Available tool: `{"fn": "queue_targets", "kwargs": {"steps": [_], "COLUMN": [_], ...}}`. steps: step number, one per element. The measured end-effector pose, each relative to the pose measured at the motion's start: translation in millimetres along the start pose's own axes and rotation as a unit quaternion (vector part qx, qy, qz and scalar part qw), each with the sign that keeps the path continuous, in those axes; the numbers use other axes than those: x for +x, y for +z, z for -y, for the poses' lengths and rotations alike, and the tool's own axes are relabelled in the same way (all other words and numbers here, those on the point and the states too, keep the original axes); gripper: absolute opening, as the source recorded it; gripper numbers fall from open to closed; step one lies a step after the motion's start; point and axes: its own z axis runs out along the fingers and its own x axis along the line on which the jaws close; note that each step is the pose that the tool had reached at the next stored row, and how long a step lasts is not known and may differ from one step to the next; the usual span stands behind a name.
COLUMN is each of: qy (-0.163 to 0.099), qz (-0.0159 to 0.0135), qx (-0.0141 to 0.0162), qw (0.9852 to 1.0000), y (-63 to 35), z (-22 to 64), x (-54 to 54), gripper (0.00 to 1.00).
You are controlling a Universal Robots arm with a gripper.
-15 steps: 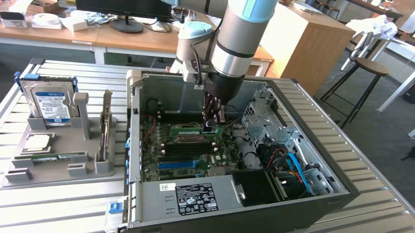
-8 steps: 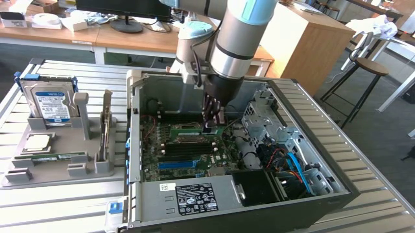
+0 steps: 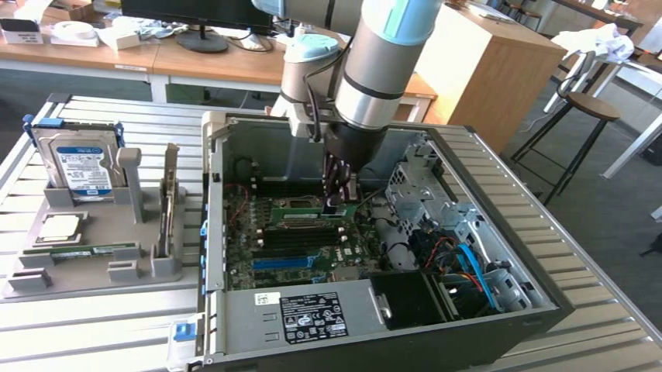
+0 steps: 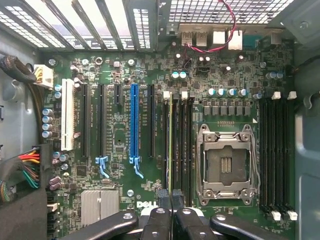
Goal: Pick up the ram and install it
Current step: 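Insert the ram into the slot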
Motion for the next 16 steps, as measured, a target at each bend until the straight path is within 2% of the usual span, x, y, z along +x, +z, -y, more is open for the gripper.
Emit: {"fn": "queue_targets", "kwargs": {"steps": [11, 16], "qy": [0.0, 0.0], "qz": [0.0004, 0.0007], "qx": [0.0, 0.0], "qw": [1.0, 1.0], "y": [0.9, 5.4], "z": [-2.4, -2.3], "x": [0.0, 0.1], "gripper": [0.11, 0.11]}}
